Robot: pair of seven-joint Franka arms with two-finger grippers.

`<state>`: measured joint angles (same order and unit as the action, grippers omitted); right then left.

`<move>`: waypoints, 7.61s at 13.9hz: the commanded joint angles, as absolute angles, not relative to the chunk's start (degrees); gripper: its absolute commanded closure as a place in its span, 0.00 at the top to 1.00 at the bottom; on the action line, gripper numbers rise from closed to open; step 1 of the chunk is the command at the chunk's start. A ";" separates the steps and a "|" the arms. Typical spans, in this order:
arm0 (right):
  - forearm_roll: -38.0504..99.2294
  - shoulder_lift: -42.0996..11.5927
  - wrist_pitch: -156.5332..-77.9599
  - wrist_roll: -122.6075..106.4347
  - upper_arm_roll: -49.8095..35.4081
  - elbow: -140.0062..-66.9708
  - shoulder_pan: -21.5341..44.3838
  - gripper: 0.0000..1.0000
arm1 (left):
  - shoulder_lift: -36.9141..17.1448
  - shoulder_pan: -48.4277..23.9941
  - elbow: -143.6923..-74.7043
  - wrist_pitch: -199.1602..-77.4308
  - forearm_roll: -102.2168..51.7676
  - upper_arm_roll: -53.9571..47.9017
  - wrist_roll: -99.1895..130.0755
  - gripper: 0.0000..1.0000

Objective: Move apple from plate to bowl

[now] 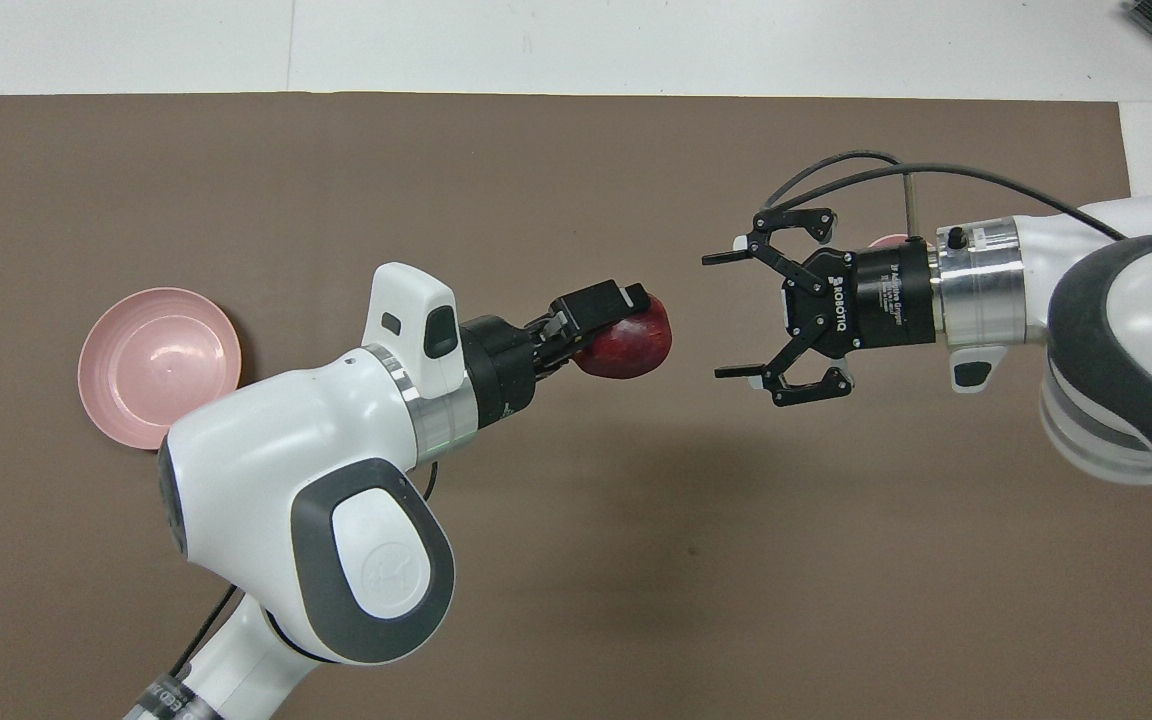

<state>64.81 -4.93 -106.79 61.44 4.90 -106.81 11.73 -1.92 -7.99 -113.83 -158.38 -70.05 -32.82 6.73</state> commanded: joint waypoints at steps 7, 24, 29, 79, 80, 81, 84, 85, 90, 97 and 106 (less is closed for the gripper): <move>66.62 -4.57 -113.11 67.15 4.57 -107.58 15.37 1.00 | -0.35 -8.17 -112.59 -162.42 -72.86 -36.21 4.04 0.00; 67.59 -4.57 -102.48 60.03 4.57 -106.35 15.47 1.00 | -0.44 -7.82 -112.32 -163.83 -72.95 -36.65 4.13 0.00; 69.43 -4.57 -102.39 58.18 4.57 -106.00 14.77 0.00 | -0.26 -8.26 -112.24 -164.44 -72.95 -36.74 4.13 0.00; -15.64 -16.78 -129.01 77.17 5.27 -106.43 5.80 0.00 | 0.09 20.04 -86.04 -88.16 -1.24 -27.95 -0.17 1.00; -15.99 -17.57 -130.15 77.86 5.27 -106.52 5.63 0.00 | -0.26 19.08 -85.70 -87.37 -0.45 -27.51 -0.87 1.00; -16.69 -18.88 -131.30 79.52 5.27 -106.52 5.63 0.00 | -0.26 17.07 -83.87 -86.49 0.26 -25.77 -0.97 1.00; -18.46 -20.13 -133.42 80.33 5.19 -106.17 4.75 0.82 | -0.44 7.76 -80.69 -82.80 -0.09 -14.88 -1.93 1.00; -18.63 -20.21 -132.81 80.25 5.27 -105.74 4.75 1.00 | -0.44 5.47 -80.60 -82.62 -0.09 -11.90 -2.19 1.00; -18.28 -17.67 -130.17 76.73 5.01 -105.03 5.36 1.00 | 0.26 -7.01 -79.54 -80.77 0.17 1.47 -4.12 1.00; -11.80 -10.74 -119.45 54.64 4.57 -102.92 4.84 1.00 | 2.81 -7.91 -81.39 -80.68 0.08 3.87 -4.57 1.00; -6.85 -1.59 -105.84 11.38 5.27 -96.59 3.34 1.00 | 2.55 -5.89 -81.03 -79.72 -0.09 2.64 -5.89 1.00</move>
